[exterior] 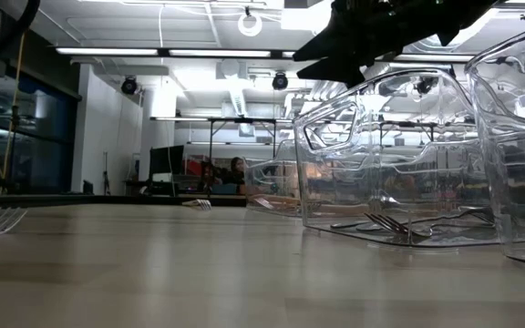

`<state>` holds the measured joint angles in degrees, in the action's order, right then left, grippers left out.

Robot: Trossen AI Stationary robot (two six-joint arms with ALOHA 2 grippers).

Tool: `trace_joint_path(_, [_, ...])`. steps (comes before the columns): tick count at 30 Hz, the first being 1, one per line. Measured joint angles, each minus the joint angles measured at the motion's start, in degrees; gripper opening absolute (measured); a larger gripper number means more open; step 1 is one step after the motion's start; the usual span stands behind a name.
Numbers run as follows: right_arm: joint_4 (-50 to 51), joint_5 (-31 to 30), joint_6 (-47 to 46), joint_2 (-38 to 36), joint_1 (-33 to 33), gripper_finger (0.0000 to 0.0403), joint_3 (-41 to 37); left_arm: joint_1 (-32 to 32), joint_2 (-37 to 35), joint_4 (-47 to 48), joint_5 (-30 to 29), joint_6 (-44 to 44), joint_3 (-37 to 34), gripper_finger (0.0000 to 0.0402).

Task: Sort silverware by color (type)
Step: Move the black fork from the top

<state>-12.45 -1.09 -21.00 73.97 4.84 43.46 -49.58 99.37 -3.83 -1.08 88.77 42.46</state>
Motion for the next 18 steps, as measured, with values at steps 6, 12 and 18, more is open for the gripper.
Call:
trace_joint_path(6, [0.20,-0.03,0.01,0.00,0.00,0.0144,0.00,0.00,-0.02,0.65,3.29,-1.10,0.04,0.0000])
trace_joint_path(12, [0.20,-0.15,0.02,0.00,0.00,0.0144,-0.02,0.00,-0.02,1.46,5.06,-1.66,0.04,0.0000])
trace_joint_path(18, [0.20,-0.14,0.01,0.00,0.00,0.0144,-0.02,-0.17,-2.91,8.32,6.22,-2.55,0.02,0.0000])
